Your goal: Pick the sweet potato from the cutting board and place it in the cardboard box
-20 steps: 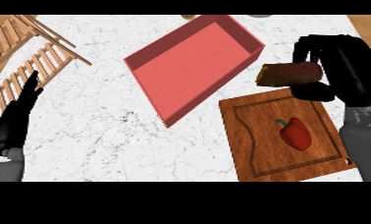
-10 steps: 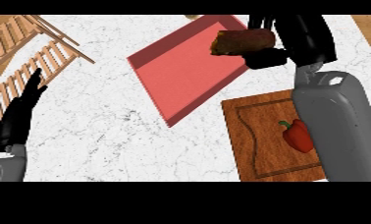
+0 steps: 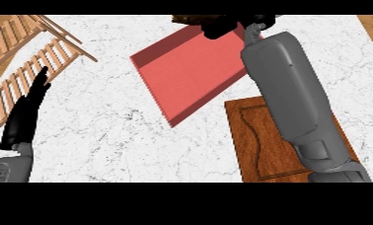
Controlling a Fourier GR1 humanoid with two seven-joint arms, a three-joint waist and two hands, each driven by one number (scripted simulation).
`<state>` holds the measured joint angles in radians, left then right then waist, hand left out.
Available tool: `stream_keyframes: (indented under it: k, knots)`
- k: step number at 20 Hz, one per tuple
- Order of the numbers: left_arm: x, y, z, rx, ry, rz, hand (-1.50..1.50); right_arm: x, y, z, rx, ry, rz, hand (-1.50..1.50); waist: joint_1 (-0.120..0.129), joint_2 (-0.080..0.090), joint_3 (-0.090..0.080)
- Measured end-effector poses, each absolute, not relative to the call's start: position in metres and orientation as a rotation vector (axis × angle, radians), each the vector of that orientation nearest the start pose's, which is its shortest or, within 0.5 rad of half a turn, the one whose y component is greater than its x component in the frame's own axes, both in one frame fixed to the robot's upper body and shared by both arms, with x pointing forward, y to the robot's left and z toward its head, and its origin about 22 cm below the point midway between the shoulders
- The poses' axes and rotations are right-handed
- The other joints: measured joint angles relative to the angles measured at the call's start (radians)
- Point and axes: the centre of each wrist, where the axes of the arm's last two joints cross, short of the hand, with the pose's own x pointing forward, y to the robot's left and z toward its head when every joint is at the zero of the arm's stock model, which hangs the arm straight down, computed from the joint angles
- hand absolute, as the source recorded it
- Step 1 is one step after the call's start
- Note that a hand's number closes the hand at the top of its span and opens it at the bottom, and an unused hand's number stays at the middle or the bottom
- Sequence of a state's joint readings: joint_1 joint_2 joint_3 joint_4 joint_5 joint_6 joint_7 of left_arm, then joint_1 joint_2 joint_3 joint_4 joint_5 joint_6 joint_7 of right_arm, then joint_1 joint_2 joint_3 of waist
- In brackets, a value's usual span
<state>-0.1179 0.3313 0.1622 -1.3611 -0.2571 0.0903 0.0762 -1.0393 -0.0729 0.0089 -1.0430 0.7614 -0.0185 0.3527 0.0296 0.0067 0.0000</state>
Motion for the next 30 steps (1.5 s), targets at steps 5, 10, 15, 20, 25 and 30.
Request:
stream_keyframes:
  k: [5, 10, 15, 20, 25, 30]
  knots:
    - [0.271, 0.345, 0.02, 0.626, -1.388, -0.239, 0.0, 0.441, -0.087, 0.201, -0.718, -1.657, 0.727, 1.5, 0.012, 0.006, 0.0]
    - [0.274, 0.343, 0.021, 0.614, -1.407, -0.25, 0.0, 0.454, -0.077, 0.177, -0.773, -1.59, 0.728, 1.5, 0.024, 0.012, 0.0]
    - [0.28, 0.34, 0.024, 0.609, -1.417, -0.26, 0.0, 0.457, -0.072, 0.154, -0.722, -1.492, 0.646, -1.5, 0.041, 0.019, 0.001]
    - [0.283, 0.337, 0.025, 0.606, -1.413, -0.262, 0.0, 0.459, -0.075, 0.139, -0.661, -1.488, 0.61, -1.5, 0.045, 0.022, 0.002]
    - [0.284, 0.34, 0.03, 0.608, -1.408, -0.259, 0.0, 0.462, -0.075, 0.146, -0.64, -1.593, 0.534, -1.5, 0.048, 0.023, 0.001]
    - [0.279, 0.345, 0.027, 0.612, -1.409, -0.253, 0.0, 0.465, -0.088, 0.151, -0.614, -1.707, 0.368, -1.5, 0.037, 0.019, 0.002]
